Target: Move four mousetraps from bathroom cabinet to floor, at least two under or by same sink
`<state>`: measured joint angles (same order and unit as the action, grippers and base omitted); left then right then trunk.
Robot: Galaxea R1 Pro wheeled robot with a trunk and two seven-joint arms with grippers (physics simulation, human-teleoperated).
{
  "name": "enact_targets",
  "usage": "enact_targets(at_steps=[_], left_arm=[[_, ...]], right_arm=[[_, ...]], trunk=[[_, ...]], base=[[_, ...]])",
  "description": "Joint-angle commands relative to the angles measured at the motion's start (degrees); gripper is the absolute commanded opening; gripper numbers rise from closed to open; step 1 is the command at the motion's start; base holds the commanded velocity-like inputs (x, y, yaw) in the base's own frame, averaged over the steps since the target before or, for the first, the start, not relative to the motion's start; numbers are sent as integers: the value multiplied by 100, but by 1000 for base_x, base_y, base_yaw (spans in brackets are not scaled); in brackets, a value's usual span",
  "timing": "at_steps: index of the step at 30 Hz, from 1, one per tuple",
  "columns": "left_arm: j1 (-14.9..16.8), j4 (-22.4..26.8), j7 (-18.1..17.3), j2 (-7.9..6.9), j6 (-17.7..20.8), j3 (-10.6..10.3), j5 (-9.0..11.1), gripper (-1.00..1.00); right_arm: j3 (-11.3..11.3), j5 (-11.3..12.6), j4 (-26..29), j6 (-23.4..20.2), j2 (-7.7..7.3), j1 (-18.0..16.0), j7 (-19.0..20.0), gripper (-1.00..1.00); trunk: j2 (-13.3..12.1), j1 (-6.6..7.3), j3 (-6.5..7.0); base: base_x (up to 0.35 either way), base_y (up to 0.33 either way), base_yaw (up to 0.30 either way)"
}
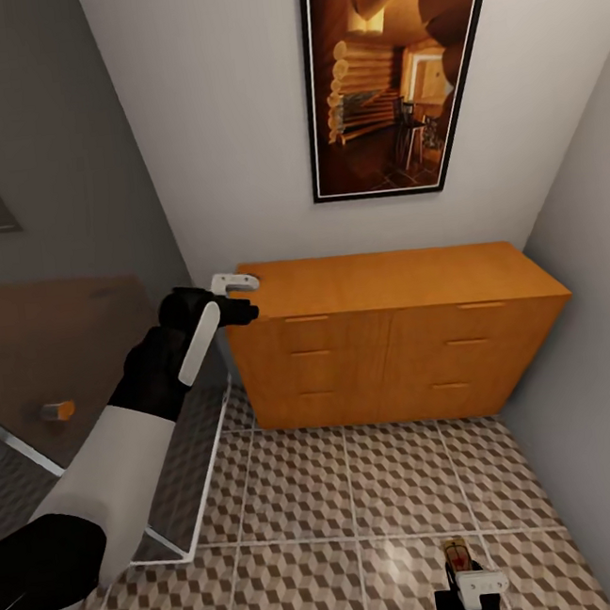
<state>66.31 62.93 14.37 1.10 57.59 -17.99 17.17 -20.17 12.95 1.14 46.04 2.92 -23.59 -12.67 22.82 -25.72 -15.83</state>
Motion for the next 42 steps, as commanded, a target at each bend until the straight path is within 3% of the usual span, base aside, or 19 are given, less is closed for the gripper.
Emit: enact_targets(at_steps=[1,28,42], left_arm=[[5,3,57,-3,16,-9,59,100],[5,-7,57,-28,15,-12,58,100],[5,-7,57,-46,12,-12,58,100]], right_arm=[[-53,50,-5,19,7,-5,-9,-100],[-57,44,-8,10,16,-5,-7,-100],[-57,44,-8,10,10,-5,-7,-100]], trunk=[[10,-6,-10],[10,-6,-10],[10,-6,-10]], base=[[320,3,0],[337,1,0],[287,144,0]])
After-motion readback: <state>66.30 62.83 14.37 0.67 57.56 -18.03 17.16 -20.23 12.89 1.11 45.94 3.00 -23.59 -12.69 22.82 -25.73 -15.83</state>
